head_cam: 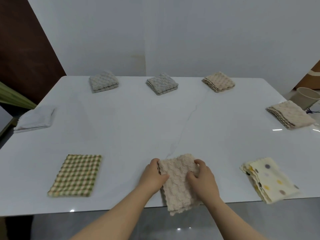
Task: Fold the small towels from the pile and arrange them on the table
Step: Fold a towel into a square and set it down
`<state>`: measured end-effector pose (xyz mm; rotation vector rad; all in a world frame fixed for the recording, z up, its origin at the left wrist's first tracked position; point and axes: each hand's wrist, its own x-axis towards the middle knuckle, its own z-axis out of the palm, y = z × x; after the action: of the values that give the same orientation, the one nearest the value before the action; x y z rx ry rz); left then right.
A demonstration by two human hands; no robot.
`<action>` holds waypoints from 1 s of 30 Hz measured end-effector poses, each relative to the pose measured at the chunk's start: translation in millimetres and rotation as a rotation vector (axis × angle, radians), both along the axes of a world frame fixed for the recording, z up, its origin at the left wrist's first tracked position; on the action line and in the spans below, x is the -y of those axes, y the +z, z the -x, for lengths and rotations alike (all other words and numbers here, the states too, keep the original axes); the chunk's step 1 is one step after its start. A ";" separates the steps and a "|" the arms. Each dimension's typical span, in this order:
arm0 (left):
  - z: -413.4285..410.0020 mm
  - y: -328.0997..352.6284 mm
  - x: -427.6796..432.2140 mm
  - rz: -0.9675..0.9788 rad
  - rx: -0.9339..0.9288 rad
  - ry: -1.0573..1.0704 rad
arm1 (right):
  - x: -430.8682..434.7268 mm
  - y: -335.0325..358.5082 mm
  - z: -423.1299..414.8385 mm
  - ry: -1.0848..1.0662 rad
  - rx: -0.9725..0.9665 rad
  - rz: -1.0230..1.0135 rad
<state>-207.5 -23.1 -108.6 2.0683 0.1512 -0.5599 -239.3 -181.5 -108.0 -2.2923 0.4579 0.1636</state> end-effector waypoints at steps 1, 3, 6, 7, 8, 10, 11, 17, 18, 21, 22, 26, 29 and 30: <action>0.7 -0.1 0.1 0.009 -0.007 0.010 | 0.3 -1.1 -0.4 0.000 -0.002 -0.005; 0.4 -2.0 -1.0 0.023 -0.029 0.041 | 0.1 -2.8 -2.0 -0.002 0.009 -0.014; -0.5 -1.8 -5.7 0.106 -0.043 0.164 | -3.9 -2.5 -3.8 -0.016 0.062 -0.103; -1.8 -0.5 -7.9 0.146 -0.037 0.209 | -5.7 -1.1 -4.3 -0.027 0.082 -0.144; -2.9 1.0 -10.1 0.179 -0.020 0.239 | -7.1 0.8 -5.2 -0.041 0.107 -0.172; -4.9 4.9 -15.2 0.201 0.016 0.254 | -7.7 3.2 -8.4 -0.076 0.166 -0.203; -5.3 5.8 -17.9 0.170 0.036 0.238 | -7.5 4.0 -10.1 -0.091 0.181 -0.217; 1.5 -2.7 -18.8 -0.048 0.093 -0.060 | -4.7 -4.4 -10.0 0.068 0.115 -0.045; 1.7 -4.1 -17.2 -0.084 0.112 -0.095 | -5.2 -6.0 -8.6 0.085 0.104 -0.051; -1.5 -7.1 -15.3 -0.140 0.146 -0.105 | -6.3 -9.7 -8.1 0.120 0.102 -0.059; -3.5 -7.4 -15.6 -0.149 0.159 -0.098 | -6.9 -10.3 -9.4 0.132 0.102 -0.062; -14.5 -6.0 -19.4 -0.121 0.168 -0.073 | -9.1 -9.7 -17.2 0.153 0.071 -0.107; -20.6 -3.5 -22.7 -0.059 0.130 -0.080 | -8.2 -8.8 -22.7 0.169 0.041 -0.142; -21.2 -2.9 -23.8 -0.046 0.123 -0.087 | -7.9 -8.6 -24.2 0.176 0.036 -0.145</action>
<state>-186.3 0.7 -111.6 2.1556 0.0016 -0.4838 -215.2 -173.6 -116.6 -2.1875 0.2181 0.2347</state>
